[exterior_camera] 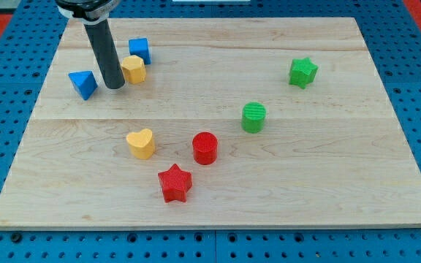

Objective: Move the blue triangle below to the yellow hexagon

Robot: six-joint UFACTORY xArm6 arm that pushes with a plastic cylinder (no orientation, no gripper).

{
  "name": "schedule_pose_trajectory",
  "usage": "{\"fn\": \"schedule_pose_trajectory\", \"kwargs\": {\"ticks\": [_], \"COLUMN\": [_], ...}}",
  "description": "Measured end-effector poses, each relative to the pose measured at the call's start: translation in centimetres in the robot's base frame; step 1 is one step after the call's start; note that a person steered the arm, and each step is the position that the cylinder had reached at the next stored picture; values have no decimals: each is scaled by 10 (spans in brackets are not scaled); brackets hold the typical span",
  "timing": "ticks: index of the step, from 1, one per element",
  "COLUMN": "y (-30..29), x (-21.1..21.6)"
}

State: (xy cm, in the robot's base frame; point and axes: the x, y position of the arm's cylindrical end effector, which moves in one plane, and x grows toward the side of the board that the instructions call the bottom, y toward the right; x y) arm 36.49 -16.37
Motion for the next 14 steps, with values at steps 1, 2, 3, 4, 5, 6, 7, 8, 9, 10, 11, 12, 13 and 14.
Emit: {"fn": "schedule_pose_trajectory", "kwargs": {"ticks": [1,2,3,4,5,6,7,8,9,10,11,12,13,14], "y": [-61,-112,-141,-115,-52,-26,-29,-6,-5,1,5,2,-46,-54], "x": [-21,-26,-7,7,13,6,-38,-39,5,32,37,37,3,-21]}}
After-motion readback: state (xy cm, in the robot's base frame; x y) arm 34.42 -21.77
